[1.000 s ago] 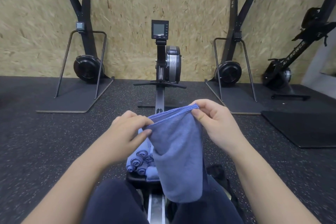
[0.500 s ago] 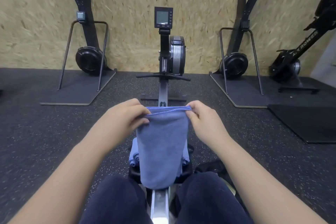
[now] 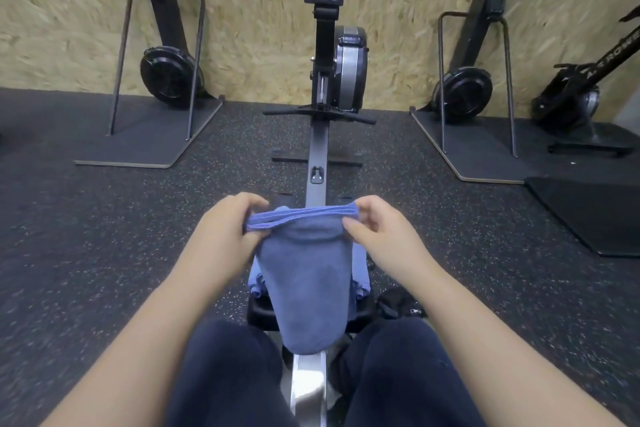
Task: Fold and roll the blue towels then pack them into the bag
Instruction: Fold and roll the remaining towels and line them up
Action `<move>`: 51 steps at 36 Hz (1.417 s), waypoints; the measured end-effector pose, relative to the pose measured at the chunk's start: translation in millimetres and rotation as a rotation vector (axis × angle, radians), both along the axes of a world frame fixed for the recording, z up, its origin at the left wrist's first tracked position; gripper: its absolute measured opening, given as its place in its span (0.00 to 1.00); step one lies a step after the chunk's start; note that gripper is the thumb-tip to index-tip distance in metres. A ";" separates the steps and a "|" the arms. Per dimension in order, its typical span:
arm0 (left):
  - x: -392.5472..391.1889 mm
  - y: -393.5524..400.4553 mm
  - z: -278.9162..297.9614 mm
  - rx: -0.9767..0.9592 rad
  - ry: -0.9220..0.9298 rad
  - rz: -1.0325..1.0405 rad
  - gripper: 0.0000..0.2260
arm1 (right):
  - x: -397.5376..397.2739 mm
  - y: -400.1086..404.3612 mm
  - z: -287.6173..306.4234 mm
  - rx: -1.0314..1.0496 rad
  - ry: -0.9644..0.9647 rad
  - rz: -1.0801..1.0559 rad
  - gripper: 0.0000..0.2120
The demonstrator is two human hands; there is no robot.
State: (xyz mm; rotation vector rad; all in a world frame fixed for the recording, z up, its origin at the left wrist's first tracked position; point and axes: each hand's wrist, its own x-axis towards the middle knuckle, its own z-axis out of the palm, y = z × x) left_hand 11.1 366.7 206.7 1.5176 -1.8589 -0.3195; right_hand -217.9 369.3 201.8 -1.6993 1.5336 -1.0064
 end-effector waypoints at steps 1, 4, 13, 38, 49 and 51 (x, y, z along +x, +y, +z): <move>0.8 -1.2 -2.0 0.026 0.011 0.034 0.06 | 0.7 -1.4 -3.0 0.015 -0.023 0.013 0.07; 1.0 -1.7 -12.3 0.056 0.050 0.066 0.07 | 4.5 -4.1 -14.2 0.022 0.051 0.021 0.10; -0.5 -6.1 -40.8 0.174 0.286 0.037 0.10 | 8.2 -11.0 -51.0 0.010 0.058 -0.059 0.05; 0.3 -48.8 -12.3 0.141 0.835 -0.113 0.15 | 14.8 -62.4 -9.2 -0.092 -0.058 -0.047 0.10; -6.2 -74.4 10.8 0.146 0.779 -0.090 0.08 | 7.1 -88.1 8.3 -0.012 -0.083 -0.067 0.04; -7.9 -77.4 13.6 0.149 0.786 -0.089 0.08 | 5.3 -90.6 9.6 -0.002 -0.095 -0.063 0.04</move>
